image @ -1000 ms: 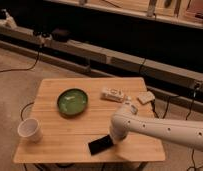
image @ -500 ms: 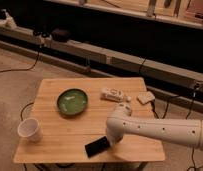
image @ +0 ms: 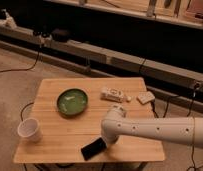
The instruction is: Push the eraser across the table
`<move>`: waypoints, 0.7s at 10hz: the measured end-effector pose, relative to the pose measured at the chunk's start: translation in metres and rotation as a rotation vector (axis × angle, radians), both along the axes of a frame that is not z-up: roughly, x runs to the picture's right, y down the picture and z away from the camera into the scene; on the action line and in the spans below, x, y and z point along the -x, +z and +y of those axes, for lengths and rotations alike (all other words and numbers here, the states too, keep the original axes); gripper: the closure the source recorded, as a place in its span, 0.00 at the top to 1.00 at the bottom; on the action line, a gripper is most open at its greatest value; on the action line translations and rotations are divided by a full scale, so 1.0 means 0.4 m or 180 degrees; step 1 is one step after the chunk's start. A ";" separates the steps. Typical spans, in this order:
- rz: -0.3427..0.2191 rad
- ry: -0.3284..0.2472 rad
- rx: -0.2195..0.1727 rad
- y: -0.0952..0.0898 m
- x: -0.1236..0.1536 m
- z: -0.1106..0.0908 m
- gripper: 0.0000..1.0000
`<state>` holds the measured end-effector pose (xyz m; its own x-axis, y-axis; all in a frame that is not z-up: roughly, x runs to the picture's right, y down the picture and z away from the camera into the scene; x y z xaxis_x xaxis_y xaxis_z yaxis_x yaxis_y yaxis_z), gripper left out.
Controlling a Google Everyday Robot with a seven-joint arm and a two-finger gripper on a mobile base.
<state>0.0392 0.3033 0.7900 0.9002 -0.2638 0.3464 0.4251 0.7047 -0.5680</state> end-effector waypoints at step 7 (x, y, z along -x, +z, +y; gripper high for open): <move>-0.0064 -0.0077 -0.0021 -0.001 0.048 0.003 0.00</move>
